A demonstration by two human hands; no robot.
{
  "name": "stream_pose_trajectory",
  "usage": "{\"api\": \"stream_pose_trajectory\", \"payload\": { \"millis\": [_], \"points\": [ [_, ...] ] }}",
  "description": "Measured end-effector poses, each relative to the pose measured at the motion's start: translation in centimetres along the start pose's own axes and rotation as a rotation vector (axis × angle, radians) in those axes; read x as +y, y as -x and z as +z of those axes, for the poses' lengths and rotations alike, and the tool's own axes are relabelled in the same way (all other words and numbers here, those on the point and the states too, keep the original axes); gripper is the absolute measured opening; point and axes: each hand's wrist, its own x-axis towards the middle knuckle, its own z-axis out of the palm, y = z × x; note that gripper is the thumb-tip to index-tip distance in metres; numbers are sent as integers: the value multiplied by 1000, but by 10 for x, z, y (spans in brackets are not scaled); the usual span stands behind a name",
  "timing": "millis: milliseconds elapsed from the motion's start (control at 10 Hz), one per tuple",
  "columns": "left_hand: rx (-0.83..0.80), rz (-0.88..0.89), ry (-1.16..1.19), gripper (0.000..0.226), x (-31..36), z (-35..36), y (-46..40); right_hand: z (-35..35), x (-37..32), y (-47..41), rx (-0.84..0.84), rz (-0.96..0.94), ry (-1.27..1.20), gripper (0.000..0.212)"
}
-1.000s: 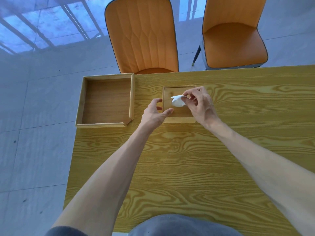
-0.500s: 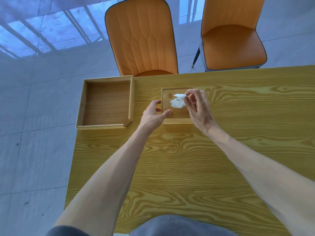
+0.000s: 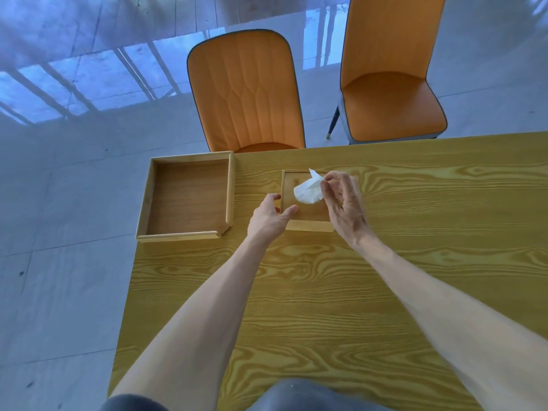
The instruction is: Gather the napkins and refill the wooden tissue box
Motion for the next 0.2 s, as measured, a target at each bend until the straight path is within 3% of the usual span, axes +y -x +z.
{"api": "stream_pose_trajectory", "payload": {
  "millis": [200],
  "points": [
    [-64,-8,-269,59,-3,-9,7,-14,-17,6,71,109,145,33]
  ]
}}
